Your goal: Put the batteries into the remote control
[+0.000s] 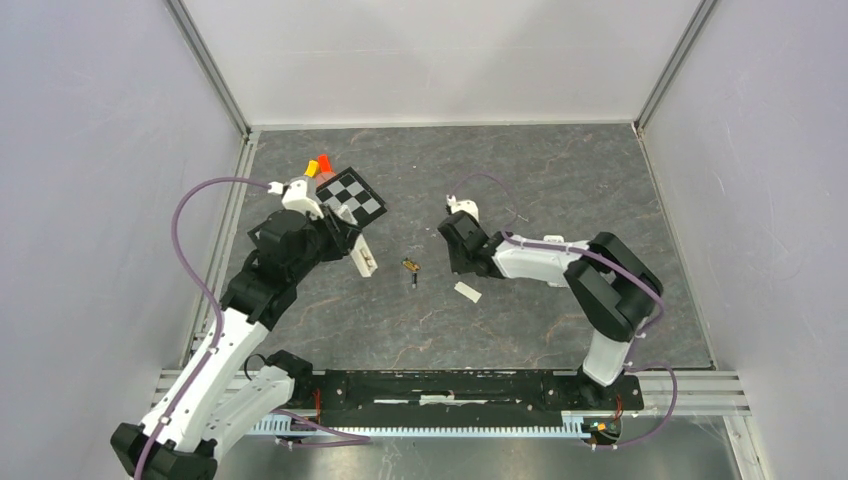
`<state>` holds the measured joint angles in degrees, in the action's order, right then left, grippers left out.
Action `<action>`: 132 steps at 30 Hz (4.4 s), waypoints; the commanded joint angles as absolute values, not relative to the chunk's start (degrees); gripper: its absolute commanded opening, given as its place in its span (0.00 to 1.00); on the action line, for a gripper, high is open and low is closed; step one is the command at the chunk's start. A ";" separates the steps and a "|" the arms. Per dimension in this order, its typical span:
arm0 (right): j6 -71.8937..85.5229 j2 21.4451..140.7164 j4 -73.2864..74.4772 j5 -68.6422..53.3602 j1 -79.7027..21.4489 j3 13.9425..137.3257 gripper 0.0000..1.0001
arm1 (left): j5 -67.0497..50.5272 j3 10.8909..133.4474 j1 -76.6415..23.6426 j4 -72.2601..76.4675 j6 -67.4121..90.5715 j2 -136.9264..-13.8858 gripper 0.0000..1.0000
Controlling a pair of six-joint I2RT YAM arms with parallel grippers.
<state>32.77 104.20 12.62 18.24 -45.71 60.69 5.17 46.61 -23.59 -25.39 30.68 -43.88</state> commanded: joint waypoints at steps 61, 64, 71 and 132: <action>21.80 64.03 -22.99 -10.45 -50.80 43.99 0.12 | -34.63 37.98 -23.71 38.13 68.97 -61.55 0.02; 21.60 63.61 -20.59 -9.46 -50.80 44.55 0.19 | -34.63 38.21 -23.67 38.67 69.56 -61.58 0.02; 21.87 63.19 -17.70 -9.51 -50.83 46.72 0.27 | -34.37 38.03 -23.72 38.94 69.87 -61.53 0.02; 45.60 52.41 -18.76 12.12 -50.63 42.80 0.98 | -28.40 41.67 -23.60 46.59 75.45 -65.53 0.02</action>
<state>33.58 57.14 -21.74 -0.23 -50.85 42.74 -30.00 38.54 -23.59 41.34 77.54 -65.39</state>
